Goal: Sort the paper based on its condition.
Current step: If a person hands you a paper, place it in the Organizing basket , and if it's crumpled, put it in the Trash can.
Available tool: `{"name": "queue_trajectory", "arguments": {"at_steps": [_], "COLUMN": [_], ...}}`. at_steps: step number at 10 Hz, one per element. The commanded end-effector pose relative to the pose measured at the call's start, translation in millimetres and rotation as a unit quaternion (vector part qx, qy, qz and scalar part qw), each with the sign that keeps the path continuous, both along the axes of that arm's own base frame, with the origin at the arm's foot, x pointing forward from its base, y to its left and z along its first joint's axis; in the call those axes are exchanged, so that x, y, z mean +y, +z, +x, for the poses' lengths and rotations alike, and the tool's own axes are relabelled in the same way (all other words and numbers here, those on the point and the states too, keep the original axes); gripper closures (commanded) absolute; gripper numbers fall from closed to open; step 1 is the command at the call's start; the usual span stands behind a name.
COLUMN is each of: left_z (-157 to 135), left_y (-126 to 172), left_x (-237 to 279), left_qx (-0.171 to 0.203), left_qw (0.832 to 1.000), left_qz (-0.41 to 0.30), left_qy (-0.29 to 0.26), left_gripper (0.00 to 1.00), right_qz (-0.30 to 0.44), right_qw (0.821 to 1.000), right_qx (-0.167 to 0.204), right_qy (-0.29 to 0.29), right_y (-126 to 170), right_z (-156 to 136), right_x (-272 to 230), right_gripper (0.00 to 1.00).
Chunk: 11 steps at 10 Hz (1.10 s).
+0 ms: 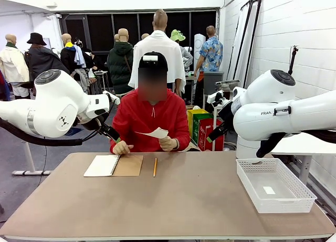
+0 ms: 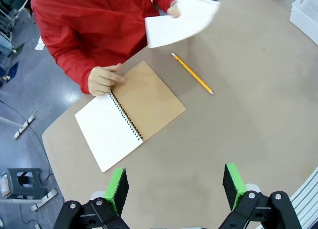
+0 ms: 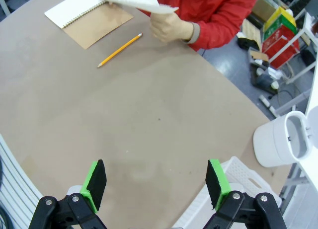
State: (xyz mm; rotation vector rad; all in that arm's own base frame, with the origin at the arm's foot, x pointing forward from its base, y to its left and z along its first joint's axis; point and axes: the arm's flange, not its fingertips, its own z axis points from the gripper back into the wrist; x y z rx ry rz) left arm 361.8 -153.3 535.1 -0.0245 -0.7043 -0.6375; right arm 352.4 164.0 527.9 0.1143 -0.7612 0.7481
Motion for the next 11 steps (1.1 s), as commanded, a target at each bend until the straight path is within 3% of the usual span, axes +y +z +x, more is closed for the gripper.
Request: {"name": "queue_trajectory", "arguments": {"at_steps": [1, 10, 11], "left_z": [-0.1, -0.1, -0.1], "left_y": [-0.4, -0.4, -0.4], "left_x": [0.1, 0.1, 0.1], "left_qx": [0.002, 0.002, 0.002], "left_qw": [1.000, 1.000, 1.000], "left_qz": [0.001, 0.001, 0.001], "left_qy": [0.000, 0.000, 0.000], "left_gripper": [0.00, 0.00, 0.00], "right_qz": [0.000, 0.000, 0.011], "right_qw": [1.000, 1.000, 0.999], "right_qx": [0.001, 0.000, 0.041], "right_qy": [0.001, 0.000, -0.033], "right_y": [-0.7, 0.0, 2.0], "right_z": [0.6, 0.0, 7.0], "right_x": [-0.9, 0.0, 2.4], "right_gripper": [0.00, 0.00, 0.00]}}
